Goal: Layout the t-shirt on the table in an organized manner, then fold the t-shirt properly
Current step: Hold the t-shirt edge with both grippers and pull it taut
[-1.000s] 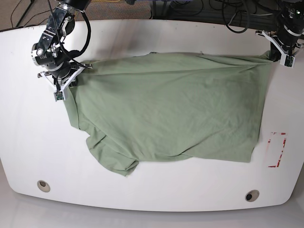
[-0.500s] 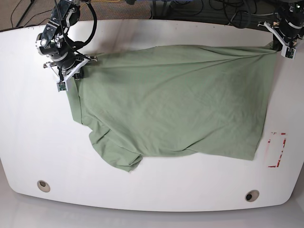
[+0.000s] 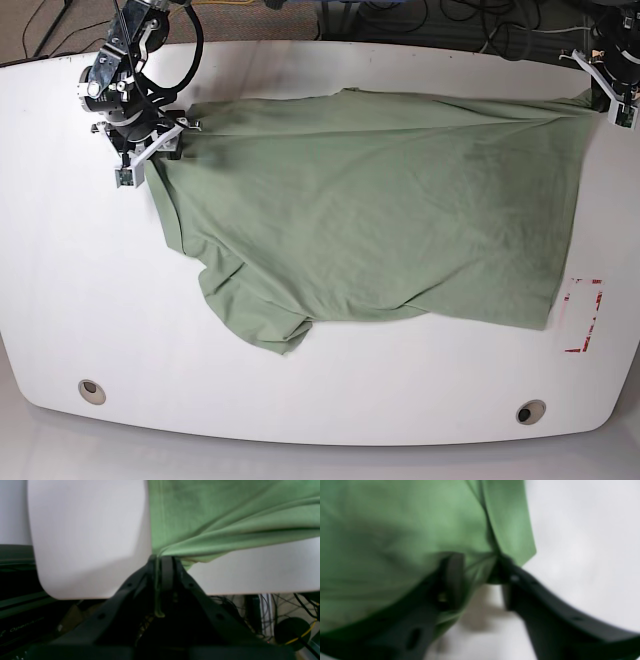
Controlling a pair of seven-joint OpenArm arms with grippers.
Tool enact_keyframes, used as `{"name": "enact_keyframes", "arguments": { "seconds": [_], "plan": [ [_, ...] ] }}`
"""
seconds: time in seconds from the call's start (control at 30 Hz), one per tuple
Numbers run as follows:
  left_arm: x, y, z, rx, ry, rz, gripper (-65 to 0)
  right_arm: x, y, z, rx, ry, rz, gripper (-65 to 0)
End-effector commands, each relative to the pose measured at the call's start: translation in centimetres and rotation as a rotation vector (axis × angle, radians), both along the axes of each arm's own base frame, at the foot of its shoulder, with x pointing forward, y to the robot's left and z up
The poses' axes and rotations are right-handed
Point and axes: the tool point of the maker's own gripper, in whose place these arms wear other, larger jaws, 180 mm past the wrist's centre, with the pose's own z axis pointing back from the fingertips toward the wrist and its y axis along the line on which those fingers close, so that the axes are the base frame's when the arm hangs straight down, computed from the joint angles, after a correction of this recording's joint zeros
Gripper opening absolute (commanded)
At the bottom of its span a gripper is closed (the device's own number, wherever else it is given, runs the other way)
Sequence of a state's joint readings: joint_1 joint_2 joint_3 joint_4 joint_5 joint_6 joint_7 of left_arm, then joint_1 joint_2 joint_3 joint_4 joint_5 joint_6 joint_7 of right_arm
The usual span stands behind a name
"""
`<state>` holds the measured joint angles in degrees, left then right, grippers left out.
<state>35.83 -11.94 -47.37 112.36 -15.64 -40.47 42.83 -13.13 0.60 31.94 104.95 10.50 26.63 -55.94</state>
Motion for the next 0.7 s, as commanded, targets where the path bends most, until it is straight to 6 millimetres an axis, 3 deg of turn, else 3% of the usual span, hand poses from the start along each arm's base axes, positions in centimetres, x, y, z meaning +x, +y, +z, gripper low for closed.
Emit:
{"name": "enact_keyframes", "arguments": {
  "seconds": [0.0, 0.37, 0.67],
  "plan": [
    [0.3, 0.4, 0.9, 0.023, -0.019, -0.003, -65.0, 1.4, -0.6, 2.4, -0.032, -0.084, -0.003, -25.5],
    [2.1, 1.0, 2.0, 0.047, -0.065, -0.015, -65.0, 2.0, 2.5, 4.6, 0.025, -0.165, -0.022, -22.0],
    [2.2, 1.2, 2.2, 0.053, -0.067, -0.018, -65.0, 0.0, 3.8, 4.7, 0.271, -0.193, -0.095, -22.0]
  ]
}}
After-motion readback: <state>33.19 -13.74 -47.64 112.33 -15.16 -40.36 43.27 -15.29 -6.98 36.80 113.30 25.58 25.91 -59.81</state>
